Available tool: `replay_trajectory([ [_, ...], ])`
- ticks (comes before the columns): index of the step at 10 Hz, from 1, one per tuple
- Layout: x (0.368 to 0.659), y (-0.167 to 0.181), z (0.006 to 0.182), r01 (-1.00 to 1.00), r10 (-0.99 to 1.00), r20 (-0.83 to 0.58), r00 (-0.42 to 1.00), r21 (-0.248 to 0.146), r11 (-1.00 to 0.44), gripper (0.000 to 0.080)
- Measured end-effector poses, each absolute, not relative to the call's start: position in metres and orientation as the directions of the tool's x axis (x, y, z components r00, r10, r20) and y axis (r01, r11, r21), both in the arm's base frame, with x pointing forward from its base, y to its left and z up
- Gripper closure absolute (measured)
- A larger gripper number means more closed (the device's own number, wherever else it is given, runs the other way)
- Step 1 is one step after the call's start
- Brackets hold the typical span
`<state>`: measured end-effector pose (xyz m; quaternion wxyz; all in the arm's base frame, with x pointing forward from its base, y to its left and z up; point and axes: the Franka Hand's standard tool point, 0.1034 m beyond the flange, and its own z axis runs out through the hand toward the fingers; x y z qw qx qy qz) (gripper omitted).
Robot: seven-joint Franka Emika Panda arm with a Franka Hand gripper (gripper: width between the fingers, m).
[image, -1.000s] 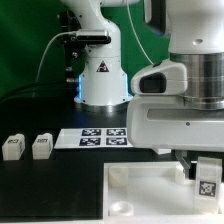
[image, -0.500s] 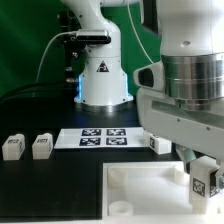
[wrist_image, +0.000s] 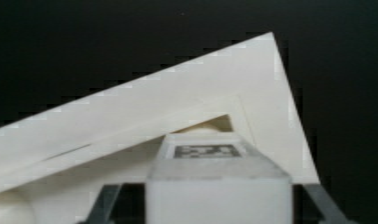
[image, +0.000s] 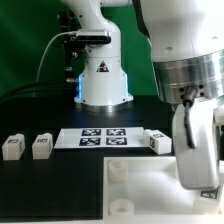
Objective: Assemble one leg
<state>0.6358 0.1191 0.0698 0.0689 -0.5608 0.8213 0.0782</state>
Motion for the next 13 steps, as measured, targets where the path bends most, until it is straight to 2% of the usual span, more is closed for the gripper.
replay_trajectory([
  [1,0.6340,0.1194,0.0700,-0.935,-0.915,-0.195,-0.353,0.064,0.348,0.0505],
  [3,0.6336,0.1195,0.0691,-0.954,-0.933,-0.198,-0.300,0.053,0.295,0.0505],
  [4,0.6328,0.1200,0.0683,-0.965,-0.944,-0.196,-0.264,0.047,0.259,0.0327],
  [5,0.6304,0.1216,0.0662,-0.988,-0.970,-0.192,-0.152,0.030,0.149,0.0212],
  [6,0.6302,0.1215,0.0669,-0.999,-0.982,-0.183,0.041,-0.003,-0.041,0.0212],
  [7,0.6306,0.1210,0.0684,-0.979,-0.964,-0.172,0.204,-0.025,-0.203,0.0162],
  [9,0.6302,0.1202,0.0672,-0.943,-0.928,-0.166,0.334,-0.047,-0.331,0.0153],
  [10,0.6289,0.1177,0.0663,-0.866,-0.854,-0.145,0.499,-0.061,-0.496,0.0151],
  [12,0.6269,0.1135,0.0665,-0.602,-0.598,-0.081,0.797,-0.037,-0.797,0.0151],
  [13,0.6288,0.1143,0.0691,-0.476,-0.473,-0.065,0.879,-0.047,-0.878,0.0151],
])
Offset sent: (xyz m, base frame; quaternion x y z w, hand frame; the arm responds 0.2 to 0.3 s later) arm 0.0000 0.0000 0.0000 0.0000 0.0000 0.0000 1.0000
